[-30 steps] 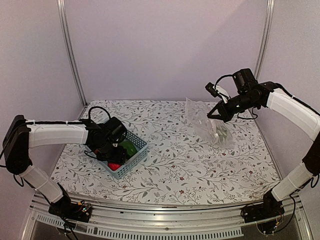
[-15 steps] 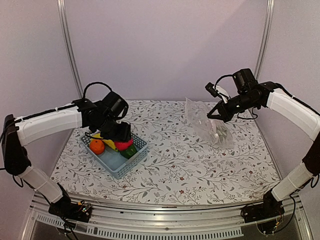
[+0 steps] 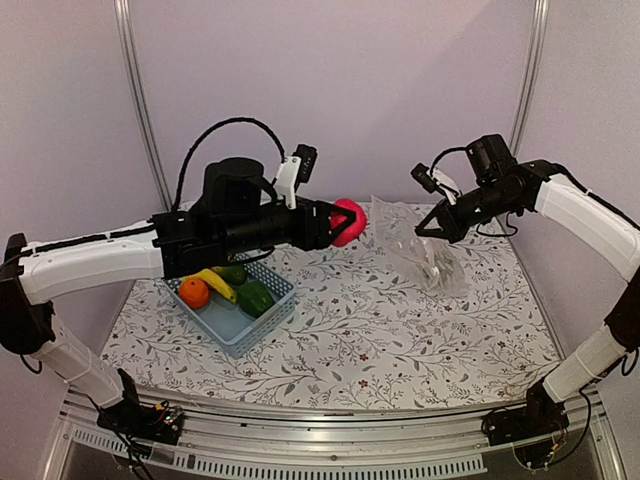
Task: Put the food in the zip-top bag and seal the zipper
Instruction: Place the fake fruit in the zipper food storage bag.
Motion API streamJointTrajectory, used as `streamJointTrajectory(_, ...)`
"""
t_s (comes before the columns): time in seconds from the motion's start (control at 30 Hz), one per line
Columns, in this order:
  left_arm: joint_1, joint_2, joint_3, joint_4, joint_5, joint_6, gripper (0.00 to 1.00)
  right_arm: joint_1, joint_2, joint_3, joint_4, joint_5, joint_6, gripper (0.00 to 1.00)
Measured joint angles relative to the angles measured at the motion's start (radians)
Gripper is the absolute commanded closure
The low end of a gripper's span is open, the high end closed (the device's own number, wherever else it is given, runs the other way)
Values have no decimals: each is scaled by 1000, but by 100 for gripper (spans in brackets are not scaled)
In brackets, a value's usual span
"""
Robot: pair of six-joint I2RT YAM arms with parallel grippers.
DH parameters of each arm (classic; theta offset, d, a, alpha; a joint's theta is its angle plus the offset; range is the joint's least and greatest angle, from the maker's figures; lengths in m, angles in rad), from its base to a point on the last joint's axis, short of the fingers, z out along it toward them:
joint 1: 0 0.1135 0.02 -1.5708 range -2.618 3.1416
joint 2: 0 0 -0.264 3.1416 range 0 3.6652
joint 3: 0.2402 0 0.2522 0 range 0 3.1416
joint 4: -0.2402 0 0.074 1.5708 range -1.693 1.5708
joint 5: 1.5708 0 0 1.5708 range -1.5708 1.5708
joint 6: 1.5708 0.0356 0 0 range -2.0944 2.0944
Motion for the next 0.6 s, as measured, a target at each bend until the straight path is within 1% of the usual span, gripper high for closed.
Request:
streamJointTrajectory(0.07, -18, 65, 27, 101, 17, 13, 60, 1, 0, 13, -11, 0, -2, 100)
streamJointTrajectory(0.2, -27, 227, 130, 211, 23, 22, 60, 9, 0, 26, -32, -1, -6, 100)
streamJointTrajectory(0.33, -36, 384, 265, 224, -5, 10, 61, 13, 0, 31, -57, -1, -6, 100)
streamJointTrajectory(0.4, -39, 435, 308, 224, -29, 1, 61, 13, 0, 42, -74, -2, -6, 100)
streamJointTrajectory(0.53, -40, 484, 325, 219, -72, -14, 61, 13, 0, 91, -109, -10, 0, 100)
streamJointTrajectory(0.6, -40, 492, 325, 216, -80, -19, 56, 13, 0, 124, -125, -21, 3, 100)
